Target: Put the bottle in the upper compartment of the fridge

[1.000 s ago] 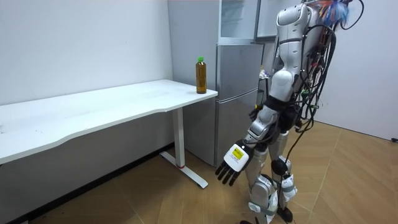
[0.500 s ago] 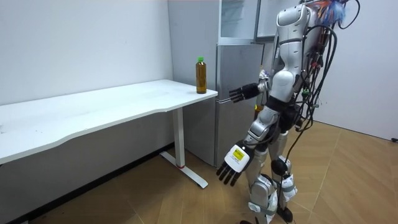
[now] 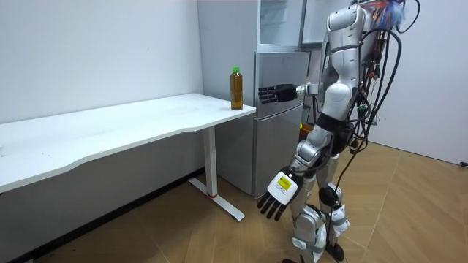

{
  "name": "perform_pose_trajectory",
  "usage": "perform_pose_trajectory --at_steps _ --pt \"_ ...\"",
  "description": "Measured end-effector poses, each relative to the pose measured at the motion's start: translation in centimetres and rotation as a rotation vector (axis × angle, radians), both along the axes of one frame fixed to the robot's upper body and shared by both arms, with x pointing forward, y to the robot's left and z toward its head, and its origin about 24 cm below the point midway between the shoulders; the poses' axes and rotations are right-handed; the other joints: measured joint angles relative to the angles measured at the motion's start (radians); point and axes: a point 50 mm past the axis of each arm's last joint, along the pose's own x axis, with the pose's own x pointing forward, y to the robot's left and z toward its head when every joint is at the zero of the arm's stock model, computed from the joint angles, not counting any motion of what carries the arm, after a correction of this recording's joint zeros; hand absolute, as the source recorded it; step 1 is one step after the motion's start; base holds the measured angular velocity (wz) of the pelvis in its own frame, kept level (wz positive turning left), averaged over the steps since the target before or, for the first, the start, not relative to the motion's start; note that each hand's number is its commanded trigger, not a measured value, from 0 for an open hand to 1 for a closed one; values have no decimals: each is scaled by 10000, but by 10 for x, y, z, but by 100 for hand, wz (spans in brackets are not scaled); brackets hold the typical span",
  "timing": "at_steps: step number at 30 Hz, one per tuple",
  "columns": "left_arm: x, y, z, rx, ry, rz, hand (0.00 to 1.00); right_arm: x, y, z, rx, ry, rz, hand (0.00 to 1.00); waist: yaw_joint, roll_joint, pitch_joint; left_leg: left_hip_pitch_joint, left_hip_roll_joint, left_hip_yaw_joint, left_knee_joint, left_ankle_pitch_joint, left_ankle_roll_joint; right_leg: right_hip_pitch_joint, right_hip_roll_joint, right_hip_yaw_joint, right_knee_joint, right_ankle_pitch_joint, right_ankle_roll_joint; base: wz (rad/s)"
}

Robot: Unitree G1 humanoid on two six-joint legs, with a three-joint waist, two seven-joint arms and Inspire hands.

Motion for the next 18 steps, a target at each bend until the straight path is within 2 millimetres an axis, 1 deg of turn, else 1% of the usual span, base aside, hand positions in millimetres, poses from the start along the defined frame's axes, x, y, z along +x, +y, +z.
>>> perform_pose_trajectory --at_steps 3,6,9,15,18 --pt "0 0 0 29 24 -68 0 8 1 10 -60 -427 118 0 28 -8 -4 -1 0 2 5 0 0 -7 -5 -8 5 0 0 0" --pt "-1 1 0 59 51 -78 0 12 2 14 -276 -588 339 0 33 -36 -9 0 -1 1 12 1 2 1 -8 -32 5 0 0 0" --pt "0 2 0 130 105 -185 0 14 2 15 -395 -595 274 0 149 -142 -43 0 1 -7 19 2 2 16 -11 -70 4 1 -1 0" --pt "-2 7 2 294 272 -269 0 14 0 15 -330 -543 77 0 335 -299 1 -110 0 -261 146 2 -2 27 -9 -344 29 3 -5 12" --pt "-5 8 1 354 531 -407 0 15 -1 16 -51 -526 -13 0 398 -324 19 -166 -1 -338 168 2 -2 13 -12 -402 91 3 -4 8"
